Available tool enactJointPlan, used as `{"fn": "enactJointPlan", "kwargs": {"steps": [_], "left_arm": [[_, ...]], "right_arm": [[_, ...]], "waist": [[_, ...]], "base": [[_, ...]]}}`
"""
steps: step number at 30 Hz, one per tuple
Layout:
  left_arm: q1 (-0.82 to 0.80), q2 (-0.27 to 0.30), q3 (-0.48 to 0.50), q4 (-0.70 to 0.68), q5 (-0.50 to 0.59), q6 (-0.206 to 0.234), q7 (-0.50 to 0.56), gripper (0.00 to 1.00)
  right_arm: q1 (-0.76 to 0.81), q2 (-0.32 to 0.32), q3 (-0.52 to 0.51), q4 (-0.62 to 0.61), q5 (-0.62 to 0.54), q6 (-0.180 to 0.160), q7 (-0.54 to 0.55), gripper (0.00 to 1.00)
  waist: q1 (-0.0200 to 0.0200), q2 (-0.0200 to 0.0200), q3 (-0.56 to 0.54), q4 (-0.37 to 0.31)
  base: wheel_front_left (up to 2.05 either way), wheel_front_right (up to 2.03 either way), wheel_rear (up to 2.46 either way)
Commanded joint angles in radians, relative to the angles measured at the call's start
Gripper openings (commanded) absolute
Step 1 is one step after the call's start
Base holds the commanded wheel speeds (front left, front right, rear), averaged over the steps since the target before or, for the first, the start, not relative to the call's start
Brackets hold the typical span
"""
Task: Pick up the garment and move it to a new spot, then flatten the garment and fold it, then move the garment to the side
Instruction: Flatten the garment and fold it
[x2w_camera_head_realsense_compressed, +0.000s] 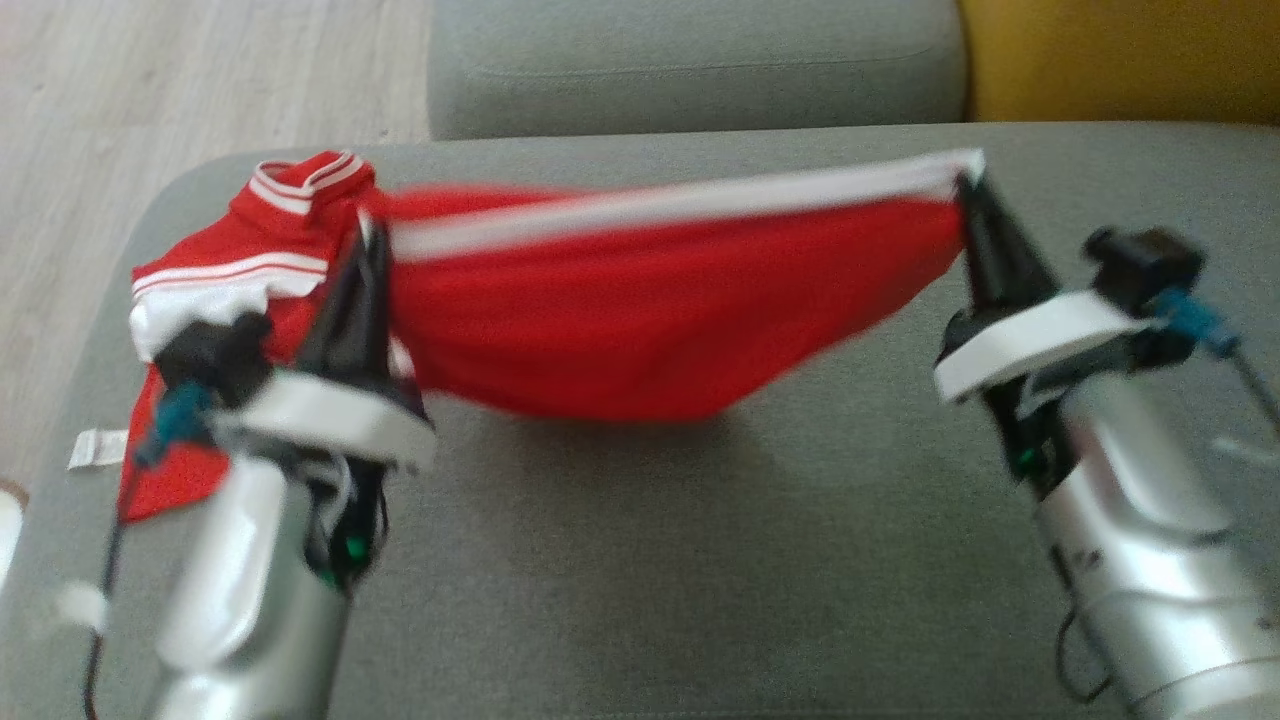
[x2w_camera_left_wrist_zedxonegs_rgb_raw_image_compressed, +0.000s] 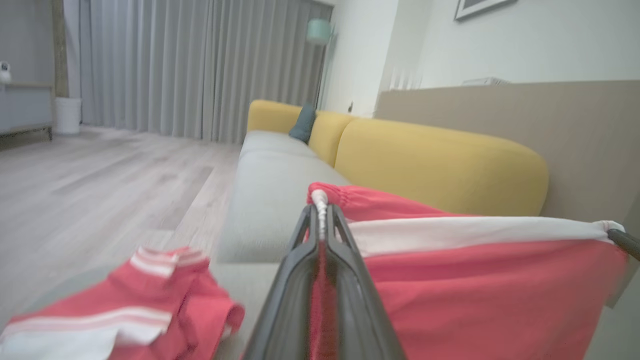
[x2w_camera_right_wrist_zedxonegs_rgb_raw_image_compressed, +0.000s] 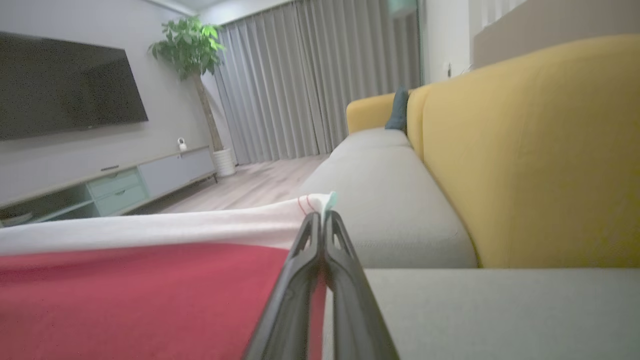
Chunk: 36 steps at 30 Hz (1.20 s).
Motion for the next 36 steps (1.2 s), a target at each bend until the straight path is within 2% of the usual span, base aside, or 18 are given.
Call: {"fn": "enactJointPlan", "kwargs": {"steps": [1, 4, 8, 10, 13, 17, 20, 24, 28, 35, 36], "left_arm": [[-0.078, 0.030, 0.045, -0.045, 0.001, -0.002, 0.004, 0.00], [-0.180, 0.066, 0.039, -0.073, 0.011, -0.013, 0.063, 0.00], [-0.331, 0.081, 0.033, -0.082, 0.001, -0.021, 0.150, 0.00], [-0.410, 0.087, 0.013, -0.062, 0.024, -0.021, 0.181, 0.00], [-0.528, 0.068, 0.012, 0.011, 0.023, -0.011, 0.205, 0.00], [-0.707, 0.075, 0.010, 0.130, 0.075, 0.014, 0.129, 0.00], [-0.830, 0.060, 0.007, 0.204, 0.101, 0.028, 0.043, 0.00], [-0.921, 0.021, 0.029, 0.266, 0.087, 0.027, -0.002, 0.00], [-0.871, -0.005, 0.054, 0.283, 0.070, 0.012, -0.006, 0.00], [-0.492, -0.035, 0.106, 0.248, 0.077, -0.002, -0.007, 0.00], [-0.492, -0.035, 0.106, 0.248, 0.077, -0.002, -0.007, 0.00]], "right_arm": [[-0.058, -0.021, 0.010, -0.044, 0.012, 0.005, -0.012, 0.00], [-0.114, -0.085, 0.023, -0.132, 0.023, 0.005, 0.023, 0.00], [-0.232, -0.151, 0.041, -0.214, 0.018, 0.005, 0.100, 0.00], [-0.306, -0.179, 0.061, -0.225, -0.006, 0.005, 0.129, 0.00], [-0.429, -0.184, 0.077, -0.198, -0.033, 0.005, 0.138, 0.00], [-0.602, -0.149, 0.050, -0.103, -0.099, 0.005, 0.055, 0.00], [-0.713, -0.122, -0.010, -0.029, -0.160, 0.005, 0.005, 0.00], [-0.790, -0.109, -0.104, -0.003, -0.220, 0.005, -0.012, 0.00], [-0.713, -0.103, -0.141, -0.079, -0.234, 0.005, -0.013, 0.00], [-0.359, -0.099, -0.091, -0.161, -0.133, 0.005, -0.014, 0.00], [-0.359, -0.099, -0.091, -0.161, -0.133, 0.005, -0.014, 0.00]], "waist": [[0.0000, 0.0000, -0.005, -0.012], [0.0000, 0.0000, 0.021, -0.022], [0.0000, 0.0000, 0.105, -0.036], [0.0000, 0.0000, 0.160, -0.041], [0.0000, 0.0000, 0.240, -0.055], [0.0000, 0.0000, 0.320, -0.088], [0.0000, 0.0000, 0.359, -0.106], [0.0000, 0.0000, 0.389, -0.116], [0.0000, 0.0000, 0.392, -0.121], [0.0000, 0.0000, 0.324, -0.136], [0.0000, 0.0000, 0.324, -0.136]], "base": [[0.00, 0.00, 0.00], [0.00, 0.00, 0.00], [0.00, 0.00, 0.00], [0.00, 0.00, 0.00], [0.00, 0.00, 0.00], [0.00, 0.00, 0.00], [0.00, 0.00, 0.00], [0.00, 0.00, 0.00], [0.00, 0.00, 0.00], [0.00, 0.00, 0.00], [0.00, 0.00, 0.00]]}}
